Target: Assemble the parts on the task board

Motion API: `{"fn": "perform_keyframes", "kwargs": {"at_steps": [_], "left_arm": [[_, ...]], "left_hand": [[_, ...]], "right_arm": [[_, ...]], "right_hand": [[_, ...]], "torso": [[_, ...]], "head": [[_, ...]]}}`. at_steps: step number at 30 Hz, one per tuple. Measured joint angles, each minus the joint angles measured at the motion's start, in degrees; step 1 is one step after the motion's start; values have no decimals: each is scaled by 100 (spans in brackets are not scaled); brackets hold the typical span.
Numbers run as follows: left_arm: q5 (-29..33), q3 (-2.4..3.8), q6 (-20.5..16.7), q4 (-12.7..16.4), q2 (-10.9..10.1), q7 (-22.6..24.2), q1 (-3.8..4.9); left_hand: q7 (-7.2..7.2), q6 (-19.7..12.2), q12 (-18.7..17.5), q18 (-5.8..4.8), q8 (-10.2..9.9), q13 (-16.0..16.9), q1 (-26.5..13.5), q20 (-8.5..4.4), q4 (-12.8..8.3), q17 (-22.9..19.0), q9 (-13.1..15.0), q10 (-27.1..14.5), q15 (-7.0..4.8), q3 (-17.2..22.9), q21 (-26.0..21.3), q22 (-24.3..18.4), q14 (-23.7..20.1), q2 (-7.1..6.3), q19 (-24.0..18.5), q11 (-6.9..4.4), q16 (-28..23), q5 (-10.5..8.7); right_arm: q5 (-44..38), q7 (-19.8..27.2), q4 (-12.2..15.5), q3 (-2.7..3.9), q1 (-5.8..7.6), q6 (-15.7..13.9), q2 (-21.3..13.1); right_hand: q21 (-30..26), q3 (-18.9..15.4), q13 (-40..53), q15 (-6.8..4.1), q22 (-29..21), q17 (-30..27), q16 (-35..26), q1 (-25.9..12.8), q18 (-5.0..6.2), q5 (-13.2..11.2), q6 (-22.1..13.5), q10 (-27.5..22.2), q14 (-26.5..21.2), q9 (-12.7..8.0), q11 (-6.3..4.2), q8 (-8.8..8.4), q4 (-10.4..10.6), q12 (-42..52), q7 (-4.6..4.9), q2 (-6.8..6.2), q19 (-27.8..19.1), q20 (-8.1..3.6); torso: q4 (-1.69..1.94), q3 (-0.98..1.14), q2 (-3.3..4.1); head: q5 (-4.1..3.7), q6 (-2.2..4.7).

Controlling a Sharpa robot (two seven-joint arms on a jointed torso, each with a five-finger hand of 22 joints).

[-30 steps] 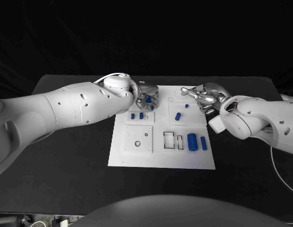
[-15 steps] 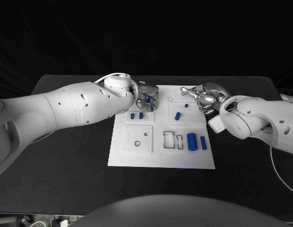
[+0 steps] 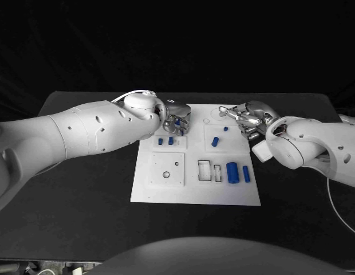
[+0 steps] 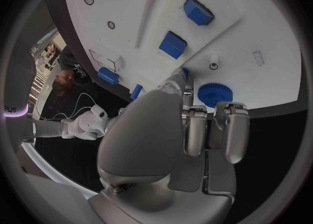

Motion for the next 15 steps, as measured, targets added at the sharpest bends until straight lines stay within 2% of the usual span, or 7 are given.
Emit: {"fn": "perform_keyframes", "kwargs": {"at_steps": [10,15], "left_arm": [[-53,-7,-426,166,-175,211,-18],[-61,-1,-686,280,-289,304,18]], "left_hand": [[11,11,-31,0,0,1,30,0,24,-1,-18,8,21,24,0,0,-21,-30,0,-2,0,5],[11,11,-54,0,0,0,29,0,25,-1,-23,8,21,55,0,0,-22,-31,0,-2,0,5]], "right_arm": [[5,-6,-24,0,-2,4,-7],[6,-11,-34,-1,-5,6,-8]], "right_hand": [[0,0,0,0,4,0,0,0,0,0,0,0,0,0,0,0,0,0,0,0,0,0],[0,0,0,0,4,0,0,0,0,0,0,0,0,0,0,23,0,0,0,0,0,0]], "torso": [[2,-2,-2],[1,1,-3]], "head": [[-5,18],[-5,21]]}}
